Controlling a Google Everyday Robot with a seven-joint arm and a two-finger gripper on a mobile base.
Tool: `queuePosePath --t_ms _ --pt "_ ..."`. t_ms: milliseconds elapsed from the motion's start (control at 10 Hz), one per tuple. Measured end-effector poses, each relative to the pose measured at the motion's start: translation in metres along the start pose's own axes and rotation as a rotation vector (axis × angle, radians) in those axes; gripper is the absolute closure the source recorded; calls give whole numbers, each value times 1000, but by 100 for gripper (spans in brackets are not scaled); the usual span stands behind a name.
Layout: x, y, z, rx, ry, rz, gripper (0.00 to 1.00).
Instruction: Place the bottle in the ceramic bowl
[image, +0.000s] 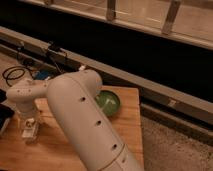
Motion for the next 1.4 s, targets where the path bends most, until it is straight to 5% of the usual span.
queuePosePath --t_ms 700,800,1000,1400 --pt "-2 -1 5 6 3 15 98" --pt "0 -3 2 4 -9 16 100" --pt "4 -14 -21 -12 -65 40 100" --pt "12 -75 -113 -45 -178 91 100"
